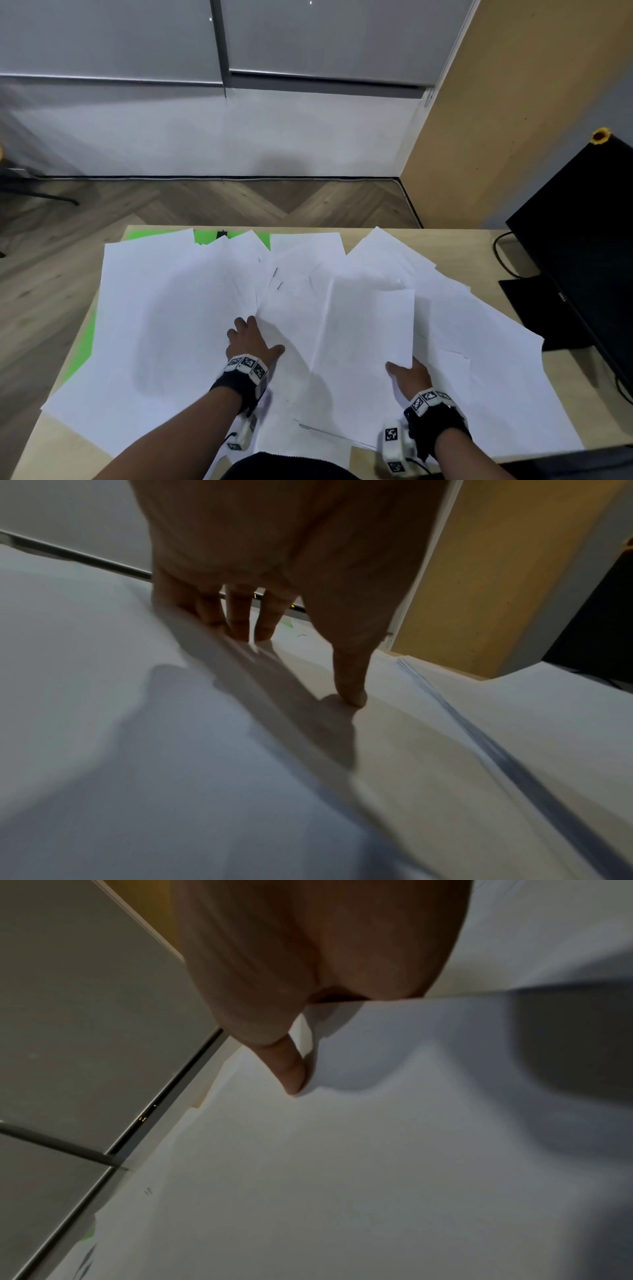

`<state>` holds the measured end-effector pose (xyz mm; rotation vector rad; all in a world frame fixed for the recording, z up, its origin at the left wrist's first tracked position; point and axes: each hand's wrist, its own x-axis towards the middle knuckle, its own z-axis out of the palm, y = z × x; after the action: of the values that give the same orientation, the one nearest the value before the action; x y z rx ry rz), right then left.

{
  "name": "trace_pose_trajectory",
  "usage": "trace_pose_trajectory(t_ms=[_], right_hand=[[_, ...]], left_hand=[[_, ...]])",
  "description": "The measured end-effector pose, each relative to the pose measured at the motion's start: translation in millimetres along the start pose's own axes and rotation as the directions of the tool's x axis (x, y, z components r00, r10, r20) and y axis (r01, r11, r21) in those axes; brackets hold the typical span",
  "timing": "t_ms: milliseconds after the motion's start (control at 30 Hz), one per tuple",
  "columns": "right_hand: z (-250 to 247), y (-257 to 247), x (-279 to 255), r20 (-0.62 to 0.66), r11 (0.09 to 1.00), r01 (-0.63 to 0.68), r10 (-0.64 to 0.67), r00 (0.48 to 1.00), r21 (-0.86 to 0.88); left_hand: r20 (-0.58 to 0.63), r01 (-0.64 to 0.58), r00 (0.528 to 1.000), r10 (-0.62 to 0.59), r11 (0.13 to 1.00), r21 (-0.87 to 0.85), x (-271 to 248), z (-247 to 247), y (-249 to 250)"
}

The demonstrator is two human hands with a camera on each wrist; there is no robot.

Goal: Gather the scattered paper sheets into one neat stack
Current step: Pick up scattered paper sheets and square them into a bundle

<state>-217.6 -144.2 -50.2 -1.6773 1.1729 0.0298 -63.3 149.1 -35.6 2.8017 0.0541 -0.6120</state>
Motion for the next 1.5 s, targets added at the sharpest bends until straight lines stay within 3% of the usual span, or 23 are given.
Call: trace_pose_trajectory(t_ms=[133,233,467,633,767,867,967,1033,1133,1233,1400,1433,1500], right_hand=[[-1,-7,-8,0.007,1.0,-0.016,0.016,1.0,0.02],[-6,-8,-17,-0.045,0.996,-0.005,0.009,0.999,0.091],[-21,16,-6,-0.176,0.978,0.017,0.02,0.984,0.21],[-56,32,6,-0.255,0.982,-0.033,0.081,0.964,0.188],[-89,36,14,-0.271,0.962,-0.095,0.166,0.948,0.255],[-114,36,15,-0.268,0.939,-0.109,0.203,0.942,0.326],[-135,48,21,-0.279,0.927,-0.125,0.232,0.932,0.353],[-146,65,30,-0.303,0.924,-0.149,0.264,0.916,0.352],[-158,83,33,-0.315,0.93,-0.196,0.295,0.902,0.309],[-167,95,32,-0.277,0.928,-0.258,0.331,0.902,0.269],[-172,104,33,-0.237,0.917,-0.319,0.373,0.897,0.239],[-172,107,35,-0.246,0.915,-0.318,0.377,0.893,0.247],[-170,109,38,-0.266,0.919,-0.316,0.374,0.888,0.236]], left_hand=[[0.071,0.034,0.997,-0.019,0.976,-0.213,4,-6,6],[0.118,0.069,0.993,-0.02,0.899,-0.432,4,-10,12],[0.081,-0.057,0.99,0.116,0.85,-0.523,5,-30,46],[-0.015,-0.208,0.973,0.232,0.841,-0.499,5,-56,108],[0.001,-0.26,0.951,0.31,0.799,-0.542,7,-68,163],[0.094,-0.176,0.947,0.307,0.741,-0.647,5,-59,198],[0.169,0.006,0.957,0.236,0.567,-0.824,-2,-32,220],[0.24,0.046,0.948,0.208,0.659,-0.751,-10,-6,228],[0.392,-0.017,0.884,0.254,0.856,-0.517,-25,27,233],[0.493,-0.021,0.834,0.248,0.907,-0.421,-40,53,239],[0.679,-0.045,0.69,0.25,0.952,-0.304,-55,87,248],[0.651,-0.086,0.7,0.294,0.939,-0.333,-52,93,248],[0.481,-0.07,0.81,0.336,0.869,-0.49,-36,99,254]])
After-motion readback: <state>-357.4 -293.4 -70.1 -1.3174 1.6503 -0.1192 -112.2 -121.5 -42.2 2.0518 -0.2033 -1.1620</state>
